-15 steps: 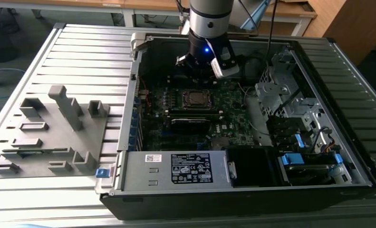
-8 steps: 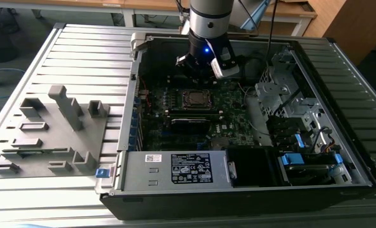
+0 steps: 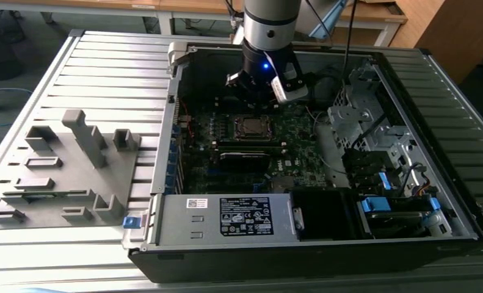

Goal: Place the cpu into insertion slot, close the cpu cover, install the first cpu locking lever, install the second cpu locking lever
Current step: 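Install the second cpu locking lever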

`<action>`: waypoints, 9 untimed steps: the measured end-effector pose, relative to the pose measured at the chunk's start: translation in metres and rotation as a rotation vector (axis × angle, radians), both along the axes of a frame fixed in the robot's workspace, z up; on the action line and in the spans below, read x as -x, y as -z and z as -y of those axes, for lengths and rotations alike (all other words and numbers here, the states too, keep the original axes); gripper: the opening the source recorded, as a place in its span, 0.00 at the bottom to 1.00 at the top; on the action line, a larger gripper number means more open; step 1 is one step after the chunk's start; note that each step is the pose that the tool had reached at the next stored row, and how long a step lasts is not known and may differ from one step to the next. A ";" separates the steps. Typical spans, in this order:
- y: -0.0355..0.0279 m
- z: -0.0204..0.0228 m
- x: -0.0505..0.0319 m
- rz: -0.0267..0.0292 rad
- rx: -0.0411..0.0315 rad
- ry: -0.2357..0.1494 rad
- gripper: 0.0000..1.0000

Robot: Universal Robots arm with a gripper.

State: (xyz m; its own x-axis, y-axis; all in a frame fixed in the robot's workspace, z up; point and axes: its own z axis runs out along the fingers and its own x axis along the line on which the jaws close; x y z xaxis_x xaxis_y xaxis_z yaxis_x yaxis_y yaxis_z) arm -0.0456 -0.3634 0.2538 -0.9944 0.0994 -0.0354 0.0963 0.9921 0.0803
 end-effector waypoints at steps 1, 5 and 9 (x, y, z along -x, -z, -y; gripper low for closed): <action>0.0000 0.0000 0.0000 0.0000 0.0001 0.000 0.11; 0.0000 0.0003 0.0000 0.0000 0.0001 0.000 0.11; 0.0000 0.0010 0.0000 0.0000 0.0002 0.000 0.11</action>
State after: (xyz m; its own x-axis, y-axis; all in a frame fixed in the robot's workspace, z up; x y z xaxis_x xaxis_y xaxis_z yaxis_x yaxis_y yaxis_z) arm -0.0456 -0.3644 0.2539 -0.9944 0.0994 -0.0354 0.0963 0.9921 0.0800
